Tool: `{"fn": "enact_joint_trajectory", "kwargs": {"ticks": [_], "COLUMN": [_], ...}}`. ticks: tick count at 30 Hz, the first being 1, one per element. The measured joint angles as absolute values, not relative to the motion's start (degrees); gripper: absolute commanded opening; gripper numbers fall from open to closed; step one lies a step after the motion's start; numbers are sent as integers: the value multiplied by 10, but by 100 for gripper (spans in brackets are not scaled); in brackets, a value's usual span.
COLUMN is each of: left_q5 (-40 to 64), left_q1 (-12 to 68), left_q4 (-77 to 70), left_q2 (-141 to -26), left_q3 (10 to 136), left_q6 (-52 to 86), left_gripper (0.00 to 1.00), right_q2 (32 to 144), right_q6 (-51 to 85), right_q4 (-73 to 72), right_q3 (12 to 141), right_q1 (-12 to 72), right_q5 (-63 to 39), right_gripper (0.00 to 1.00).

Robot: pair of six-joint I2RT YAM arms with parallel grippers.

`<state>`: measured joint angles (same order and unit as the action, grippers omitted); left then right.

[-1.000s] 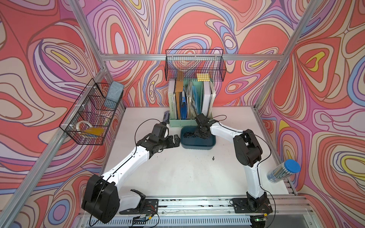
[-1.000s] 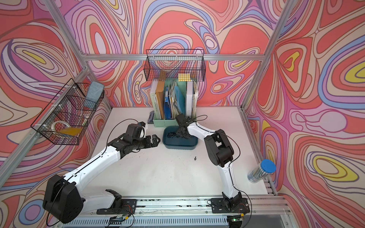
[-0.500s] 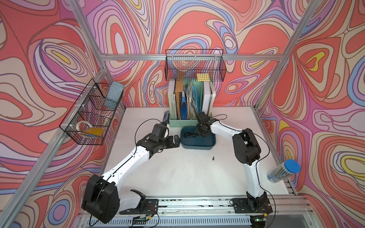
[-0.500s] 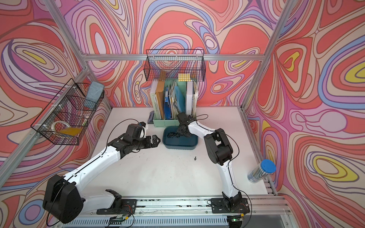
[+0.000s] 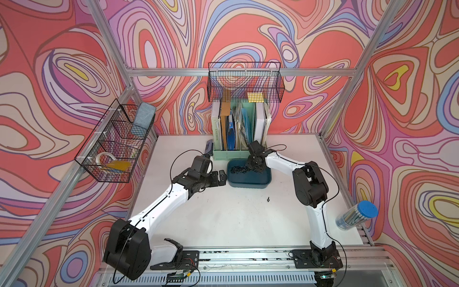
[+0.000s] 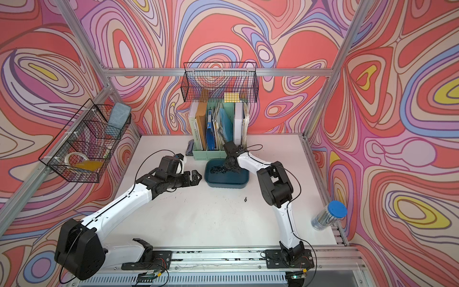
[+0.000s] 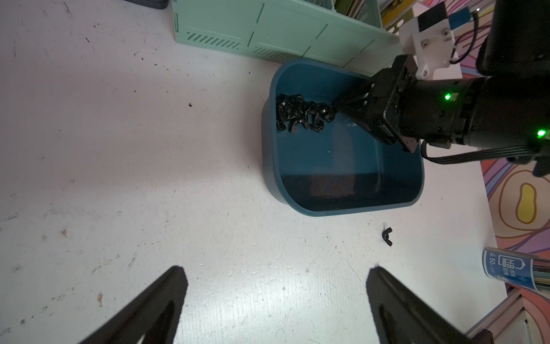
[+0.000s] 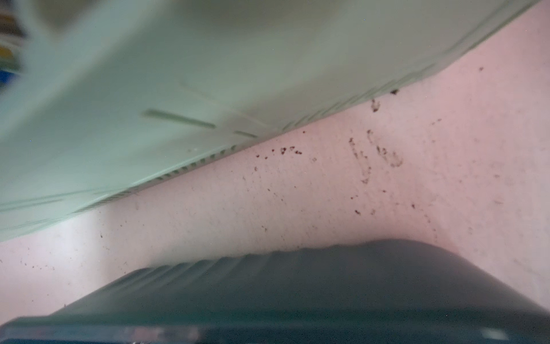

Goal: Take out the wing nut from the storage box
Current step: Pick up the wing nut from the storage box.

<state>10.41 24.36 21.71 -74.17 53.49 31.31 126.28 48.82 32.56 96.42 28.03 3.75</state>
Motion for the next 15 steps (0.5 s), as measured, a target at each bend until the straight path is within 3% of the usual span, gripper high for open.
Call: {"fn": "enact_joint_trajectory", "kwargs": {"ticks": [8, 15], "left_q5": [104, 106], "left_q1": [244, 244], "left_q4": [217, 217], "left_q2": [-742, -742], "left_q3": [535, 535], "left_q6": [313, 313], "left_gripper": [99, 99], "right_q2": [1269, 1272], "right_q6": [488, 488], "right_q4": [326, 326], "right_q3": [966, 964], "right_q1": [280, 280], "right_q5": [36, 36], "right_gripper": [18, 6]}}
